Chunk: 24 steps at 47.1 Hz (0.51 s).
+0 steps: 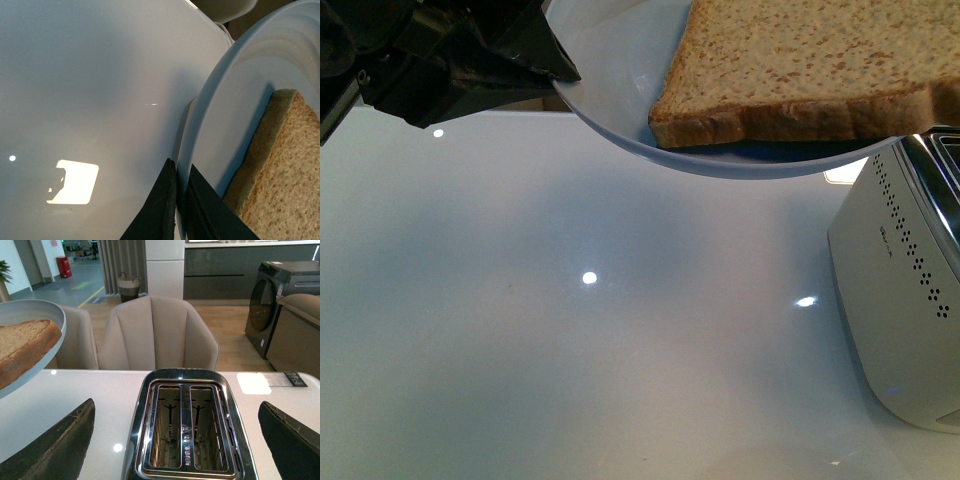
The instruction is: Left arm holds plate, right arm toasts bread
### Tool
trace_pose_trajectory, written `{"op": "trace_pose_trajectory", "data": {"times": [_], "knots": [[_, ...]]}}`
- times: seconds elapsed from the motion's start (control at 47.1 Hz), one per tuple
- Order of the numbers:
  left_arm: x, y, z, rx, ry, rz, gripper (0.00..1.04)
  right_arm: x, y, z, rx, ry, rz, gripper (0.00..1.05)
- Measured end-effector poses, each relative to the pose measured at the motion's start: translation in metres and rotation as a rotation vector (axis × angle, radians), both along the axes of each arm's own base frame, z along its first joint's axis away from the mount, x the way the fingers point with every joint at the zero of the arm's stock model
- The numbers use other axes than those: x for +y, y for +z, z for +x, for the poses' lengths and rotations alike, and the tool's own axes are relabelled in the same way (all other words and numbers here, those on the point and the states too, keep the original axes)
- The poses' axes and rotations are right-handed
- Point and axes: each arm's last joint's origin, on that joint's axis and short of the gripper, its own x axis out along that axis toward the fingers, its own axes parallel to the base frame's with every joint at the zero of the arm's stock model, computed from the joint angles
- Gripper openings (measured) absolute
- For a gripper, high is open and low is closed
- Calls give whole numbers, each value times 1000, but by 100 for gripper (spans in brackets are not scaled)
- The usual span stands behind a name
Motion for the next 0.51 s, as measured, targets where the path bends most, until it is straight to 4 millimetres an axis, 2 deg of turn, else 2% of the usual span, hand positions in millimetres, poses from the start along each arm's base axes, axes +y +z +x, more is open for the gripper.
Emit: {"op": "trace_pose_trajectory", "data": {"times": [0.149, 0.255, 0.34, 0.509], "knots": [[0, 0, 0, 0, 0, 0, 3, 0, -1, 0, 19, -15, 2, 96], [0, 0, 0, 1, 0, 0, 3, -1, -3, 1, 282, -170, -27, 96], [0, 0, 0, 0, -1, -1, 3, -3, -9, 2, 426, -223, -57, 96], [0, -1, 0, 2, 3, 1, 3, -8, -6, 4, 441, -243, -36, 96]]}}
